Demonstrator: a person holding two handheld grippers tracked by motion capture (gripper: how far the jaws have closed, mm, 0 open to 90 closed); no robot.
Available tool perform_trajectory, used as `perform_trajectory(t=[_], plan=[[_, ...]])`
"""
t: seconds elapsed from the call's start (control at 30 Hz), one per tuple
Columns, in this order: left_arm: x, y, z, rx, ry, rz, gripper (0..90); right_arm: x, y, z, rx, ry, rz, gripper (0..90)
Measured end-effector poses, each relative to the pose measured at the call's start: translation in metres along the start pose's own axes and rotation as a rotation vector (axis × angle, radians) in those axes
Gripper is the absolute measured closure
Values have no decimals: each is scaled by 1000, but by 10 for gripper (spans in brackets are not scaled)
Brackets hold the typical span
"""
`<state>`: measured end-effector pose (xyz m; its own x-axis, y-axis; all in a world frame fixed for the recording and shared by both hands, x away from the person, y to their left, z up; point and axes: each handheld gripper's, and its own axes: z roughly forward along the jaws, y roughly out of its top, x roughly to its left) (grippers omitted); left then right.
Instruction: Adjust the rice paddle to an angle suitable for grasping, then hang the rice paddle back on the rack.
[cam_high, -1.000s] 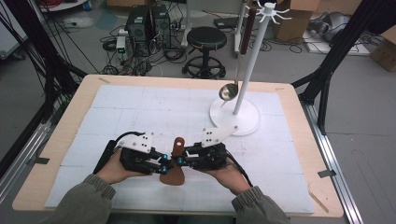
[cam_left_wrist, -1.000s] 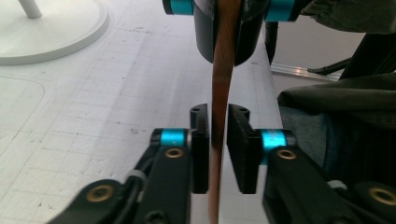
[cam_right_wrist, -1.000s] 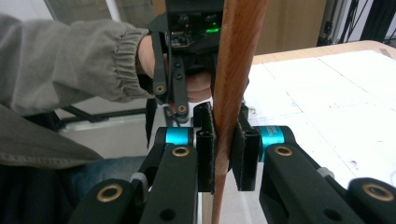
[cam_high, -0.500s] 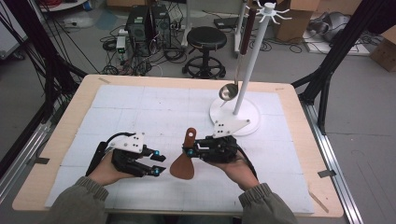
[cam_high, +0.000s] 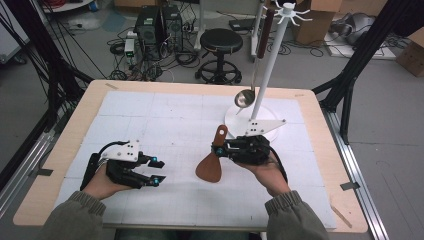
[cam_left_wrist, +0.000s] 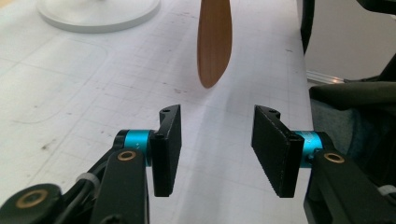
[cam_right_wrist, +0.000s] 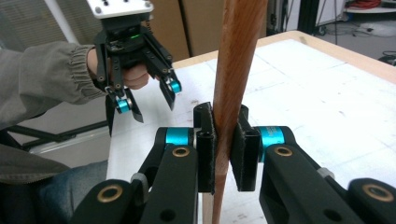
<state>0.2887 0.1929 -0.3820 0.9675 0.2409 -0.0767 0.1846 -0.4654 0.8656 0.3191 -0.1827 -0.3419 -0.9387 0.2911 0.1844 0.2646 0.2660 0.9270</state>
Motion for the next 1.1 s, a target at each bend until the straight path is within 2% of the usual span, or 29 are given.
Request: perform_trajectory(t=[0.43, 0.6, 0.77, 1.1], plan=[[8, -12, -20, -23, 89, -43, 417, -18, 10, -22, -11, -56, 19, 825], [10, -16, -21, -20, 116, -62, 372, -23, 13, -27, 3, -65, 25, 826], [10, -19, -21, -24, 125, -85, 328, -28, 16, -30, 16, -63, 30, 825], [14, -21, -24, -29, 171, -101, 246, -32, 22, -38, 26, -92, 33, 825]])
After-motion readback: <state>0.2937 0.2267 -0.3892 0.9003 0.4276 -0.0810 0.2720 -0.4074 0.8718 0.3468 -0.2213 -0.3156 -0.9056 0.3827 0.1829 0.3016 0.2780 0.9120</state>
